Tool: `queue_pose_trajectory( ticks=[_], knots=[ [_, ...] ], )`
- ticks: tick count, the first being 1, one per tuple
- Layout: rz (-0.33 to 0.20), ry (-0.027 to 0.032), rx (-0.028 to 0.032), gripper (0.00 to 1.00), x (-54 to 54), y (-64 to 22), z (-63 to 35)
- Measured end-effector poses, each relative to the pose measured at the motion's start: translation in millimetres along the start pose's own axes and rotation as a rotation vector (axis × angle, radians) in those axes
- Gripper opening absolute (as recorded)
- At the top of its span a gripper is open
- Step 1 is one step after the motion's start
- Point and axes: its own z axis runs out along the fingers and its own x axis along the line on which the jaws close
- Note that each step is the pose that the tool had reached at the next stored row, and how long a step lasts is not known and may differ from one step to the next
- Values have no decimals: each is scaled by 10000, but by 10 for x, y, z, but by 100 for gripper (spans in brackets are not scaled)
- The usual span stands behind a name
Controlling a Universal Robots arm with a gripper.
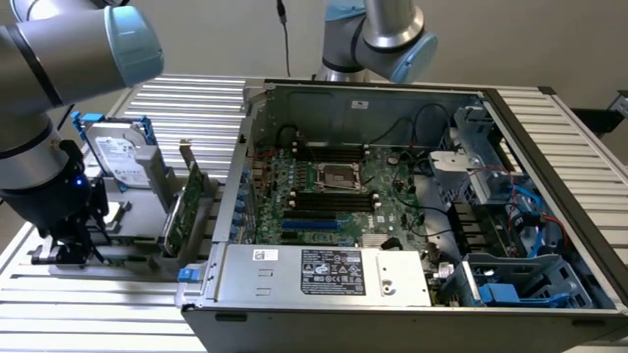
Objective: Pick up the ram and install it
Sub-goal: 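Pick up the ram and move it above insertion slot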
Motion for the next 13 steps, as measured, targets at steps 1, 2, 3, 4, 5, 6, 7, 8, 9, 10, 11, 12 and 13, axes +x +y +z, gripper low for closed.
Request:
queue_pose_trajectory(
  ticks=[1,2,3,4,5,6,7,8,9,10,11,12,13],
  knots=[
    [-31,1,1,36,0,-1,18],
    [-56,1,1,36,0,-1,38],
    [-74,2,1,36,-1,-2,55],
    [-91,3,1,36,-2,-3,73],
    [-105,4,0,36,-3,-4,91],
    [-118,4,1,36,-4,-7,109],
    [-128,5,1,36,-6,-10,127],
    [-137,5,2,36,-8,-15,145],
    [-145,5,1,36,-10,-20,163],
    [-153,5,3,36,-10,-26,182],
    [-160,5,3,36,-11,-28,199],
    [-162,5,2,36,-11,-28,205],
    [-164,6,1,36,-10,-30,205]
  ],
)
